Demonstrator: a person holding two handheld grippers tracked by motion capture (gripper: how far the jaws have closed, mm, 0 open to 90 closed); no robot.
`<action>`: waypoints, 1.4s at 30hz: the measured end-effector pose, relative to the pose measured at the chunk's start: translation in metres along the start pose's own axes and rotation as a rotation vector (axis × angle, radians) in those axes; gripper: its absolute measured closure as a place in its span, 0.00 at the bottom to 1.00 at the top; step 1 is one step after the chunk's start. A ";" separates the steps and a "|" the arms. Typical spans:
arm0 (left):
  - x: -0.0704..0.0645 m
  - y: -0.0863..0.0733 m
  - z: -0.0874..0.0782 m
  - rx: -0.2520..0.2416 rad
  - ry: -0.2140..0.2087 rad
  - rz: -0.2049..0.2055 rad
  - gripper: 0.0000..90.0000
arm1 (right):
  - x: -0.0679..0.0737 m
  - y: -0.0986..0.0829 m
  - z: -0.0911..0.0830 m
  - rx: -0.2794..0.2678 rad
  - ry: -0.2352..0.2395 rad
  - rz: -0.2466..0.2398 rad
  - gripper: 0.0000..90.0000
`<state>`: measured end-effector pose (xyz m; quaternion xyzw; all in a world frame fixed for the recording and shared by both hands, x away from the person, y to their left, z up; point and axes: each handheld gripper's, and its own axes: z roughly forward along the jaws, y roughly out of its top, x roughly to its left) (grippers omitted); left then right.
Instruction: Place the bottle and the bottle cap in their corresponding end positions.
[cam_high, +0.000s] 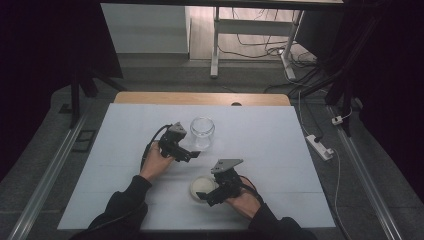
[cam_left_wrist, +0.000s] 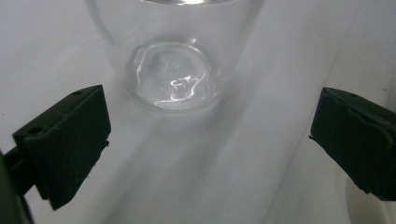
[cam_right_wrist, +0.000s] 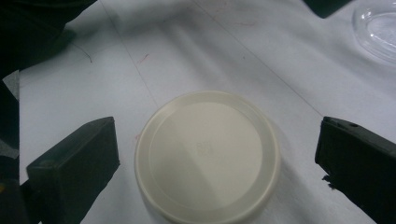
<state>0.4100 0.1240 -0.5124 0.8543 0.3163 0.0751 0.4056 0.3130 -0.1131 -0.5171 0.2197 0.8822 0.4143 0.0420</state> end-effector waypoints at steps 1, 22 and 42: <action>-0.001 -0.001 -0.002 -0.001 -0.004 -0.001 0.00 | 0.000 0.000 -0.002 -0.004 -0.001 0.001 0.00; -0.037 -0.036 -0.058 -0.029 -0.016 -0.014 0.00 | -0.007 -0.002 -0.035 -0.063 -0.054 0.012 0.00; -0.075 -0.078 -0.097 -0.032 -0.007 -0.047 0.00 | -0.010 -0.022 -0.073 -0.062 -0.138 0.041 0.00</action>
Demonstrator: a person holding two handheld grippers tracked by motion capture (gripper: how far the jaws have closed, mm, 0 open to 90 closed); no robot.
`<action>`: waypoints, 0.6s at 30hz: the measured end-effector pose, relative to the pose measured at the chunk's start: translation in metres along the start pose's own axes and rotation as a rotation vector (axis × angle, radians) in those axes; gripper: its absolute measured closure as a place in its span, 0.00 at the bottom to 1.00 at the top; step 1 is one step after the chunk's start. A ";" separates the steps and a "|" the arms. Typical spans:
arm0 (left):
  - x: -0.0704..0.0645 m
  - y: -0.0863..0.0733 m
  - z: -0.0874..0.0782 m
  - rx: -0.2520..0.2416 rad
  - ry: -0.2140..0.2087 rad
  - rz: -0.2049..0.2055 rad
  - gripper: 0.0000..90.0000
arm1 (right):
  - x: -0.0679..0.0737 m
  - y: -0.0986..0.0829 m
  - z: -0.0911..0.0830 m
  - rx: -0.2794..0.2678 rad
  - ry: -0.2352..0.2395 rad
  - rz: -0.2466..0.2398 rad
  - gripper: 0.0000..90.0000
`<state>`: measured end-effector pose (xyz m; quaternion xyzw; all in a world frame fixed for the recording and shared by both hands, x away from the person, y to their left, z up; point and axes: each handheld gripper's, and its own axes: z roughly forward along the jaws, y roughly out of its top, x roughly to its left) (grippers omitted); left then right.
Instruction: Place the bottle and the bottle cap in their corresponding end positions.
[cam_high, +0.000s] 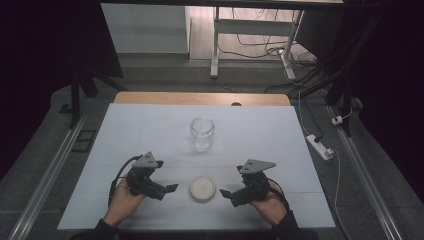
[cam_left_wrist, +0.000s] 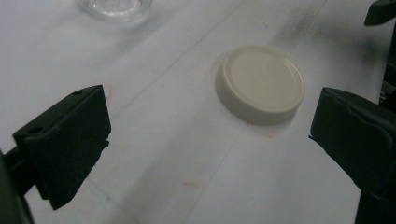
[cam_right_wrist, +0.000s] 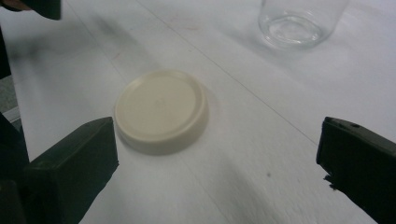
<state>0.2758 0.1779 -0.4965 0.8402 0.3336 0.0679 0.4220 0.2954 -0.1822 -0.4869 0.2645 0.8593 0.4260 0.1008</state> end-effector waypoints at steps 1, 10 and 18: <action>-0.001 -0.003 -0.002 0.008 0.010 -0.004 0.00 | -0.001 -0.002 -0.002 0.001 -0.006 0.004 0.00; 0.001 -0.028 -0.021 0.052 0.098 -0.070 0.00 | -0.008 -0.021 -0.021 0.035 -0.081 0.027 0.00; 0.000 -0.051 -0.041 0.049 0.133 -0.112 0.00 | -0.014 -0.037 -0.039 0.042 -0.131 0.073 0.00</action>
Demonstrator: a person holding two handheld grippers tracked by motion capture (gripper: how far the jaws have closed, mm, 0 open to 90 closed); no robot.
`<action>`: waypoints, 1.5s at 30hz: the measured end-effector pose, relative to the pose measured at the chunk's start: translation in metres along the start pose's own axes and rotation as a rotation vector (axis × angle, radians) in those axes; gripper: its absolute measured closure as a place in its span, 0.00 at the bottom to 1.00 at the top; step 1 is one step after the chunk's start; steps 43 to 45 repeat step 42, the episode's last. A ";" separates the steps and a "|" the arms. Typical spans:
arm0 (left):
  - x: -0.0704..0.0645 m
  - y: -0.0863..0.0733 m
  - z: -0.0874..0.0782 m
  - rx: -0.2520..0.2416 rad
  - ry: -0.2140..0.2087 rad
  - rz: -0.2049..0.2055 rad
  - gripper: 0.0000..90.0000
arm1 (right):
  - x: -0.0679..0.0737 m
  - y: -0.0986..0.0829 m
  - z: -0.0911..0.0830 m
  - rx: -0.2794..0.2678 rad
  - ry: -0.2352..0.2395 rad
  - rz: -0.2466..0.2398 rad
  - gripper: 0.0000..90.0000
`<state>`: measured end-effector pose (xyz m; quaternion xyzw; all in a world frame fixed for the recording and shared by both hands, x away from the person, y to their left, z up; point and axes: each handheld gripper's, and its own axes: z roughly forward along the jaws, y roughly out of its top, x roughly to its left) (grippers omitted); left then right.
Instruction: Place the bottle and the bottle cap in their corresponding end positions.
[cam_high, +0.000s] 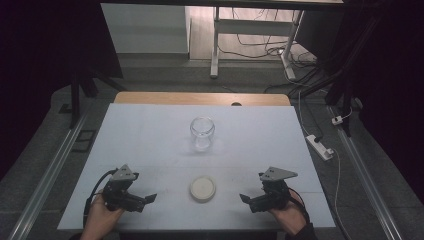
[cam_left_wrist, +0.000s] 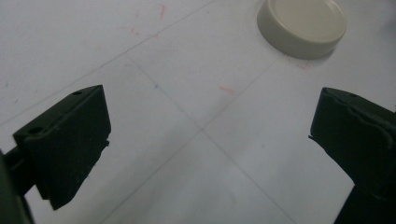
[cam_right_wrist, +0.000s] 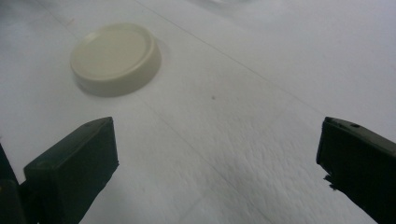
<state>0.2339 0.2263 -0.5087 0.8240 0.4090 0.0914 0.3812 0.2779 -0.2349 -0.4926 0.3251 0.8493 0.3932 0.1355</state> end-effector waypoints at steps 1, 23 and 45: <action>0.000 -0.003 -0.002 -0.001 0.003 -0.006 0.00 | -0.001 -0.002 -0.002 0.000 -0.006 0.007 0.00; 0.012 -0.052 -0.039 -0.023 0.061 -0.119 0.00 | -0.018 -0.040 -0.039 0.008 -0.097 0.122 0.00; 0.013 -0.067 -0.049 0.000 0.100 -0.168 0.00 | -0.020 -0.050 -0.050 0.036 -0.143 0.155 0.00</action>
